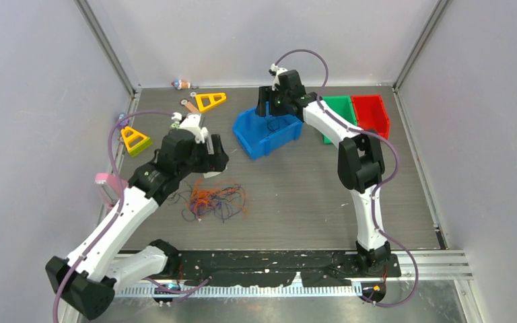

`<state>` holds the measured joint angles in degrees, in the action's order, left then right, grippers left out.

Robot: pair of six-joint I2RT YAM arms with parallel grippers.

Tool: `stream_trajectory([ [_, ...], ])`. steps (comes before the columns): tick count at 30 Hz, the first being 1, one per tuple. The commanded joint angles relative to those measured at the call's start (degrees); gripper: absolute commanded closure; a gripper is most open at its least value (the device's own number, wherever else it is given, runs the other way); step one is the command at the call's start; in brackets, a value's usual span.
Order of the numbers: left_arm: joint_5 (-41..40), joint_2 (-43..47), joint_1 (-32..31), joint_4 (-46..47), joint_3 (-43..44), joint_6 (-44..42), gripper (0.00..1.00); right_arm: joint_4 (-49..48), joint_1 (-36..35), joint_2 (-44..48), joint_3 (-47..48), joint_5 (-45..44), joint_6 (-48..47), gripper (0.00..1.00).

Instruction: Untangle the cables

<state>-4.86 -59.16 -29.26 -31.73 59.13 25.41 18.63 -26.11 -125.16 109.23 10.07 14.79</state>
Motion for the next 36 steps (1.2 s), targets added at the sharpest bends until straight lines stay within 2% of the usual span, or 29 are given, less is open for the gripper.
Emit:
stream_trajectory([
  [1, -0.1, 7.0, -0.1, -0.3, -5.8, 0.5, 0.16, 1.4, -0.5, -1.3, 5.2, -1.3, -1.7, 0.29],
  [3, -0.9, 9.6, -0.1, -1.1, -7.7, 0.3, 0.16, 1.2, -0.6, -1.9, 5.3, -1.6, -1.7, 0.32],
  [7, -1.7, 12.9, -0.1, -2.8, -9.5, -1.0, 0.15, -0.1, -1.2, -1.8, 3.4, -1.1, -2.6, 0.47],
  [10, -3.0, 14.5, -0.1, -4.1, -10.2, -1.5, 0.15, -0.3, -1.6, -0.4, 2.0, 0.2, -3.9, 0.70],
  [11, -3.1, 14.9, -0.1, -4.2, -10.5, -1.7, 0.15, -0.9, -1.7, 0.1, 0.6, 0.8, -4.7, 0.74],
  [12, -3.1, 15.2, -0.1, -4.2, -10.8, -1.9, 0.16, -1.5, -1.7, 1.7, -0.3, 1.0, -5.0, 0.85],
  [14, -2.9, 16.1, -0.1, -4.2, -11.4, -2.2, 0.16, -3.7, -1.8, 4.8, -3.9, 2.2, -5.8, 0.93],
  [26, -1.0, 17.4, -0.1, -4.0, -11.1, -4.3, 0.17, -12.1, -1.8, 25.9, -24.7, 4.4, -7.6, 0.94],
  [36, -1.6, 15.2, -0.1, -4.7, -8.7, -8.7, 0.17, -13.3, -1.7, 38.0, -31.2, 3.1, -9.0, 0.94],
])
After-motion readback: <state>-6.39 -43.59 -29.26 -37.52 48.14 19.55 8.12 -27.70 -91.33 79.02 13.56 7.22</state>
